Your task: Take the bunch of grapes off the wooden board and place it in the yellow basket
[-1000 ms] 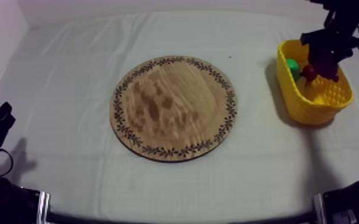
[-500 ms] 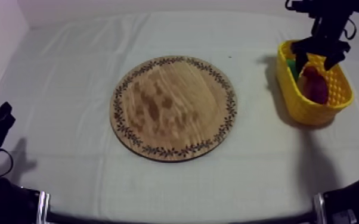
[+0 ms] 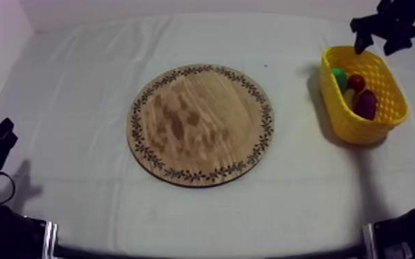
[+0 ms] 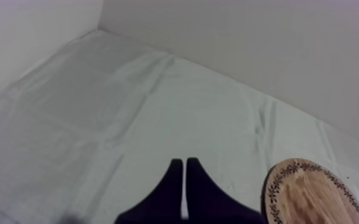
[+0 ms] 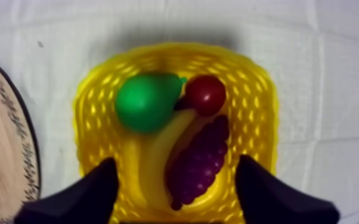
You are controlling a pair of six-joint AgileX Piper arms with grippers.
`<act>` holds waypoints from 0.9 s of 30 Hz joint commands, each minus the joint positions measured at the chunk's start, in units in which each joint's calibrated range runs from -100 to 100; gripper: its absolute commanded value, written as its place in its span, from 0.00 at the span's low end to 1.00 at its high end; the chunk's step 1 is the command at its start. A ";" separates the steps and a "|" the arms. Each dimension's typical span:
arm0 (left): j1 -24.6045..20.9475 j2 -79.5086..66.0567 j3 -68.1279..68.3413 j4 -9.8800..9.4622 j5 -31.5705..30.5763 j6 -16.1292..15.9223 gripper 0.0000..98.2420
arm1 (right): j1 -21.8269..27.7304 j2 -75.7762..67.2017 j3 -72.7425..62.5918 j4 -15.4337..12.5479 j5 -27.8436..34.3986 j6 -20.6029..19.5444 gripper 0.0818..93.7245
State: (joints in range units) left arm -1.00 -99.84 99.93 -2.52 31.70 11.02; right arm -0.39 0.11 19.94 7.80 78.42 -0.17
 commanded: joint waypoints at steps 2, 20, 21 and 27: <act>0.02 0.02 -0.04 0.01 -0.01 -0.01 0.00 | 0.22 -6.36 2.93 -0.97 -4.26 -0.09 0.43; 0.02 0.02 -0.04 0.01 -0.01 -0.01 0.00 | 1.15 -38.14 33.26 -8.25 -21.98 7.09 0.03; 0.02 0.02 -0.04 0.01 -0.01 -0.01 0.00 | 1.68 -40.15 34.72 -9.18 -22.78 7.57 0.02; 0.02 0.02 -0.04 0.01 -0.01 -0.01 0.00 | 2.93 -53.53 46.70 -12.53 -27.61 9.84 0.01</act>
State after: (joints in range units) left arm -1.00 -99.84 99.93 -2.52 31.70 11.02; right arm 2.53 -46.99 61.56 -4.23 52.13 9.27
